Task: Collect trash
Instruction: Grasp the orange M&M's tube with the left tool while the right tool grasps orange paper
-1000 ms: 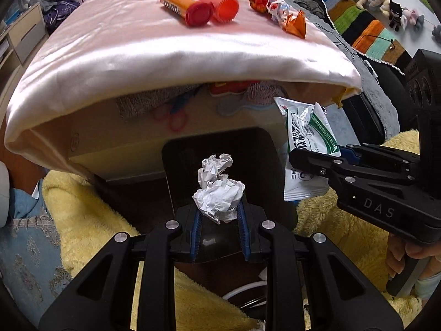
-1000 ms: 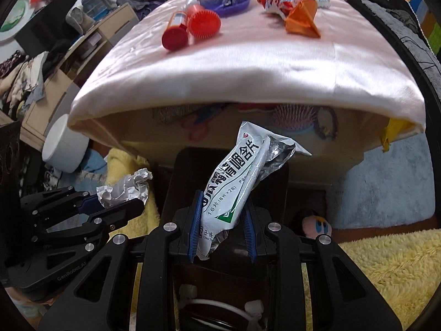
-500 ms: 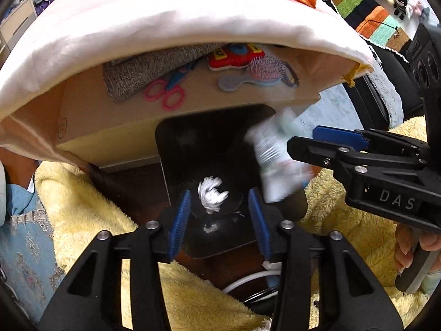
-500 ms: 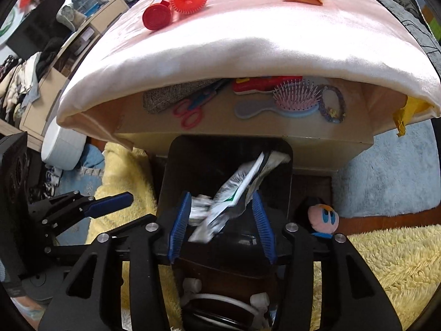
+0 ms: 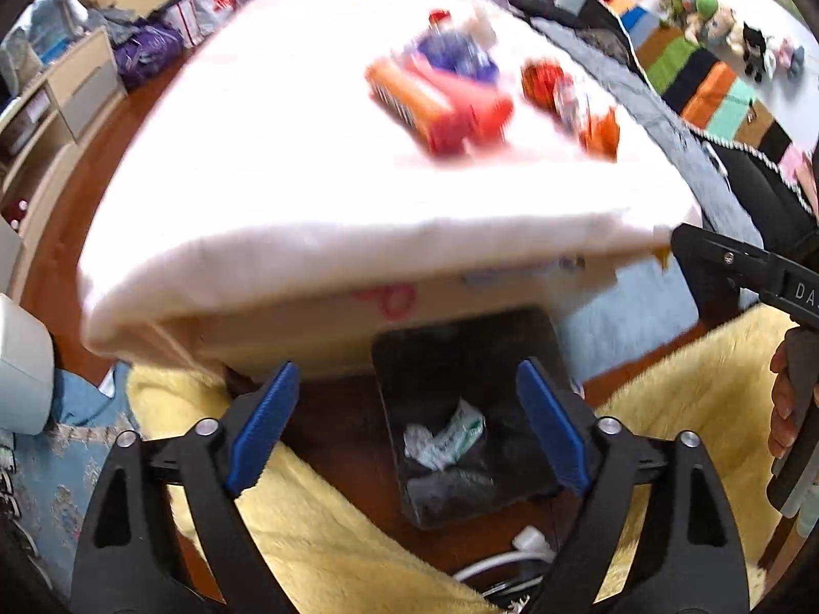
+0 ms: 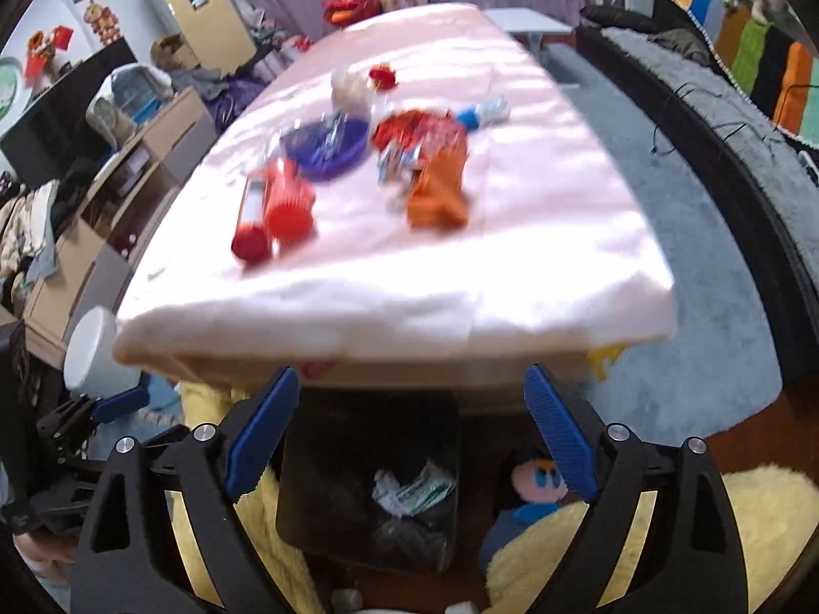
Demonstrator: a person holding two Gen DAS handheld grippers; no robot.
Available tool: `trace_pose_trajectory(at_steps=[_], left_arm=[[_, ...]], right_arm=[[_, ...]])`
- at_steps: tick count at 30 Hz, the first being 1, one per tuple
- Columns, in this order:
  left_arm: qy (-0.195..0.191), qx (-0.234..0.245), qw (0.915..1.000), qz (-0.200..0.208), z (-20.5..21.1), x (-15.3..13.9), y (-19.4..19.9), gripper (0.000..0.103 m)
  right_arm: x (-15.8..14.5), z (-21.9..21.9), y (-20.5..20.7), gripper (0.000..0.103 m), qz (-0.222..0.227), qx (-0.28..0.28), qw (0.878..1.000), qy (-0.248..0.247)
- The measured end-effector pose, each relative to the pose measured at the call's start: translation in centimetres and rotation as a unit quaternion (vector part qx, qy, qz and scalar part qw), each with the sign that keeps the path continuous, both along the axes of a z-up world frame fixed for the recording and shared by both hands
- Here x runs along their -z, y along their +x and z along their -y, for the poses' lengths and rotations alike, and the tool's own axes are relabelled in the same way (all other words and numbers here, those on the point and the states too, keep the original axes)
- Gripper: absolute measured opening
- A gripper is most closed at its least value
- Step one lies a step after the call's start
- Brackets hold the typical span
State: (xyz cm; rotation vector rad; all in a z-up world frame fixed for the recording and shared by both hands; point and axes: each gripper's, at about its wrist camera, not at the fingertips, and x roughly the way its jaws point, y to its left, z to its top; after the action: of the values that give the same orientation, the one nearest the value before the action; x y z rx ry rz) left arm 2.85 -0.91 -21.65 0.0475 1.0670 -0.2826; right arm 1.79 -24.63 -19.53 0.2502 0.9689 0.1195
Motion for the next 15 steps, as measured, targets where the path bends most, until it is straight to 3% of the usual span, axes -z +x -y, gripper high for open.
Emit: trace_pose_trajectory(at_steps=[7, 15], left_arm=[[-0.014, -0.015, 0.9989, 0.042, -0.2, -4.0, 2.7, 0.087], [-0.031, -0.03, 0.9972, 0.061, 0.6, -5.9, 6.2, 0.087]], right_arm=[[-2.6, 1.6, 2.9, 0.09, 0.032, 0.012, 0.999, 0.003], [-2.5, 0.7, 5.3, 0.089, 0.048, 0.006, 0.998, -0.038]])
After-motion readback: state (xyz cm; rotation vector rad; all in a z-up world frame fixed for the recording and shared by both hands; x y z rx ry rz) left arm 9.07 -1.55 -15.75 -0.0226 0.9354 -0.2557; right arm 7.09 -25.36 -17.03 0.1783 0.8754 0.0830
